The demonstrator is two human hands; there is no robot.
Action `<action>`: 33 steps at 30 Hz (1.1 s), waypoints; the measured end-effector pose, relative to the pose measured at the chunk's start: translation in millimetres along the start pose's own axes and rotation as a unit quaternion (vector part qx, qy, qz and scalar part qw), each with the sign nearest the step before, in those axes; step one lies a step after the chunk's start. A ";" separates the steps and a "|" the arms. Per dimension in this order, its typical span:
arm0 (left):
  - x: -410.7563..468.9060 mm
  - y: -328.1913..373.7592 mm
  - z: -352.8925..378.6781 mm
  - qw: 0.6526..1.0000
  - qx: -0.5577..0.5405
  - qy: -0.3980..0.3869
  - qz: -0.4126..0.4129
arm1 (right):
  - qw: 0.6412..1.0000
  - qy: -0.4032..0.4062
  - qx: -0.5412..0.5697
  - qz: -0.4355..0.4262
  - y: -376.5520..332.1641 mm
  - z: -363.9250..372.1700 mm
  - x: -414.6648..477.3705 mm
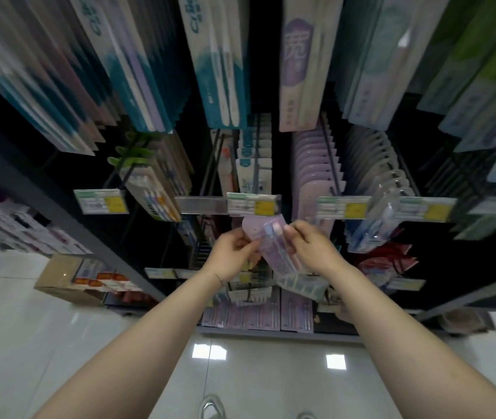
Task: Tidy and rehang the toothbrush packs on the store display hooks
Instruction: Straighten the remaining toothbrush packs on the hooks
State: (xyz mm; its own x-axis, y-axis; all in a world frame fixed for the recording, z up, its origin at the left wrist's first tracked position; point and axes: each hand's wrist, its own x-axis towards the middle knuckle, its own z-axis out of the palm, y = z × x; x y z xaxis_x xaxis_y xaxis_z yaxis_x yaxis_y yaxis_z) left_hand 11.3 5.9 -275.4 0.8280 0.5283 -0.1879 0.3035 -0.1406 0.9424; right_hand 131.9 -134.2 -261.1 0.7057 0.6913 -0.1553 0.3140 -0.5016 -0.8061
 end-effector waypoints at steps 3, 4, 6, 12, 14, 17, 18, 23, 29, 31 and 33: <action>3.5 16.1 23.3 1.000 -0.014 0.002 0.003 | 0.999 0.040 0.012 -0.016 10.5 -23.3 -6.5; 4.5 22.1 30.6 1.000 -0.016 0.006 0.010 | 0.998 0.051 0.016 -0.018 13.1 -30.5 -8.8; 5.5 33.4 42.2 0.999 -0.011 0.007 0.034 | 0.998 0.064 0.021 -0.018 18.1 -42.0 -11.9; 8.9 50.7 63.4 0.998 -0.003 -0.017 0.068 | 0.994 0.100 0.040 -0.025 30.7 -64.3 -18.7; 10.1 52.7 67.6 0.997 0.006 -0.014 0.077 | 0.993 0.101 0.049 -0.027 30.6 -70.2 -21.2; 10.4 52.6 71.7 0.997 0.017 -0.010 0.080 | 0.991 0.105 0.075 -0.027 27.9 -76.3 -23.5; 10.3 52.9 73.1 0.997 0.018 -0.008 0.078 | 0.991 0.106 0.081 -0.025 27.3 -77.3 -24.1; 10.9 60.4 76.2 0.997 0.033 -0.003 0.072 | 0.989 0.112 0.092 -0.015 23.8 -79.1 -24.6; 14.6 63.1 77.2 0.995 0.067 -0.033 0.071 | 0.988 0.130 0.082 0.009 35.2 -74.1 -22.2; 15.7 65.5 79.5 0.993 0.093 -0.045 0.063 | 0.986 0.135 0.097 0.017 41.9 -71.6 -24.0; 17.2 64.6 79.5 0.989 0.132 -0.037 0.063 | 0.984 0.136 0.111 0.015 45.0 -69.2 -24.7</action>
State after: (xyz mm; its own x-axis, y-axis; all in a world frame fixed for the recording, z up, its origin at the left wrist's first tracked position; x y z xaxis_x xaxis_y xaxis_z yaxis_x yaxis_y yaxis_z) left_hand 82.6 -60.7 -239.7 0.8963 0.4315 -0.1022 0.2998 -0.4198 0.8567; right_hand 172.5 -209.8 -254.0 0.8657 0.4983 -0.0477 0.1650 -0.3741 -0.9126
